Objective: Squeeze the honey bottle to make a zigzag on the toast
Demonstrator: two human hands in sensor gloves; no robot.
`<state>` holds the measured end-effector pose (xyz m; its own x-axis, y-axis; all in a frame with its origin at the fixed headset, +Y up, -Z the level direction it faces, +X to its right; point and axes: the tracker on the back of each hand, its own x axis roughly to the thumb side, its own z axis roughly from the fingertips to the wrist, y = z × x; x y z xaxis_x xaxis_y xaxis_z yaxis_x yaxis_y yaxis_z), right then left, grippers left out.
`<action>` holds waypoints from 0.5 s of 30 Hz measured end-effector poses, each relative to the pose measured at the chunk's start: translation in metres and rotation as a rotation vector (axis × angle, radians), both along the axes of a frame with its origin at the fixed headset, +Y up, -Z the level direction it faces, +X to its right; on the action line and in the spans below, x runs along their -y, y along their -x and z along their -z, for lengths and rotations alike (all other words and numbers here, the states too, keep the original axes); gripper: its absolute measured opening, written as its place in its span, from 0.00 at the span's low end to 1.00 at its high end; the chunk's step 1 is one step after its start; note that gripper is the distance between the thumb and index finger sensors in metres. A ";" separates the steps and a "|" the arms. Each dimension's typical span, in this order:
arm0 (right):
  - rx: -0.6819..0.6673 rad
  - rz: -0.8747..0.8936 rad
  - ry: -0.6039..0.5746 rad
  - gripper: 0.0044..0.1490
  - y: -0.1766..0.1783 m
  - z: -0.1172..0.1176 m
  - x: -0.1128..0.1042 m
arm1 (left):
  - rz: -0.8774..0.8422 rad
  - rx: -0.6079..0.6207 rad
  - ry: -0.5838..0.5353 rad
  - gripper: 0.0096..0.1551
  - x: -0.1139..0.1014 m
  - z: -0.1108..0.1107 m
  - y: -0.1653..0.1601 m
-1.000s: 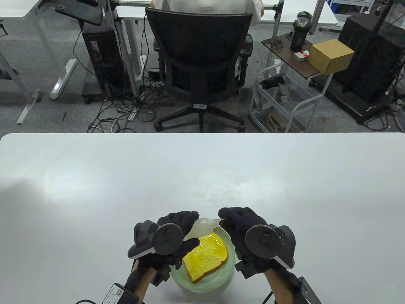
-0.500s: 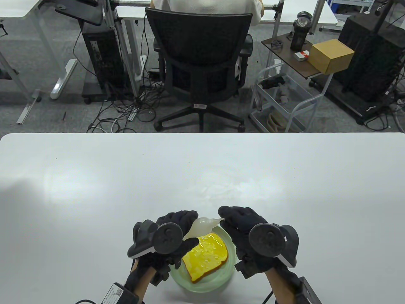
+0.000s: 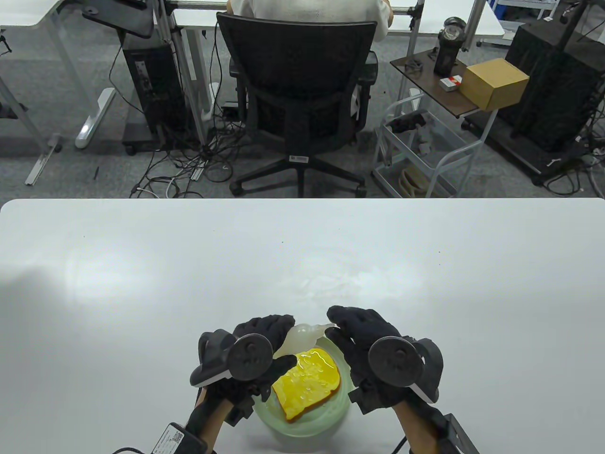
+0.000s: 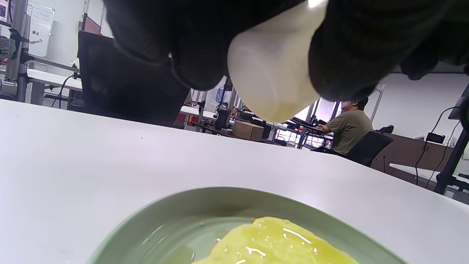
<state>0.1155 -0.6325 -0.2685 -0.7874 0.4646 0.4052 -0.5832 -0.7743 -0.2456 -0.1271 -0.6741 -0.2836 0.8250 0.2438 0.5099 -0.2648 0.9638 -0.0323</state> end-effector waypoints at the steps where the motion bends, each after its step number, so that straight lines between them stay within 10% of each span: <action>1: -0.005 -0.008 0.006 0.29 0.000 0.000 0.000 | 0.002 0.001 -0.001 0.47 0.000 0.000 0.000; 15: 0.035 -0.029 -0.020 0.26 0.003 0.000 0.004 | 0.014 0.000 -0.012 0.47 -0.001 -0.001 -0.001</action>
<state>0.1123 -0.6367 -0.2688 -0.8143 0.4330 0.3865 -0.5511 -0.7857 -0.2809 -0.1260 -0.6730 -0.2827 0.8282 0.2258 0.5129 -0.2509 0.9678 -0.0209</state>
